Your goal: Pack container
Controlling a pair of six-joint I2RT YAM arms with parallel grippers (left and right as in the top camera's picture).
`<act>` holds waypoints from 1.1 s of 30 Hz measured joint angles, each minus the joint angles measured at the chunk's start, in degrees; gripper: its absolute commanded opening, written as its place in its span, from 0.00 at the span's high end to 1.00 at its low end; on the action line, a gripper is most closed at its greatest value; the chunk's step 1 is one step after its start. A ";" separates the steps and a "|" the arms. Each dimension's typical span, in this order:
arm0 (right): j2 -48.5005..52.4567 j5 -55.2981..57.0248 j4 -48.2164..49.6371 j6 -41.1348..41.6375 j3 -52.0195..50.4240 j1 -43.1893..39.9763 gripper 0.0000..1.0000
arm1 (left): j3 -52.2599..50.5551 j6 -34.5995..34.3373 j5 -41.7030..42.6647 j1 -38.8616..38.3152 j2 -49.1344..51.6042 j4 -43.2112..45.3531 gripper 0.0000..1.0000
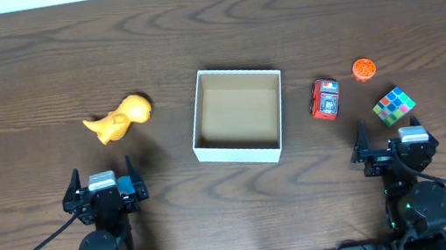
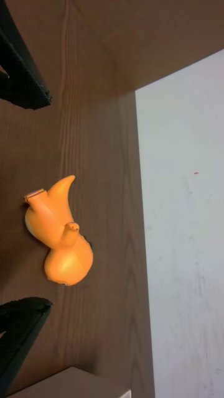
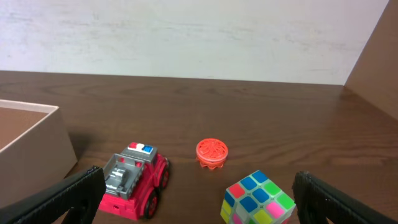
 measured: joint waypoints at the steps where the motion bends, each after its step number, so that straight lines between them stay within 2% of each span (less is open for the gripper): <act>1: 0.00 0.00 0.00 0.00 0.00 0.00 0.01 | 0.00 0.00 0.00 0.00 0.00 0.00 0.02; 33: 0.35 -2.45 -0.22 0.00 0.00 0.00 0.01 | 0.00 0.00 0.00 0.00 0.00 0.00 0.02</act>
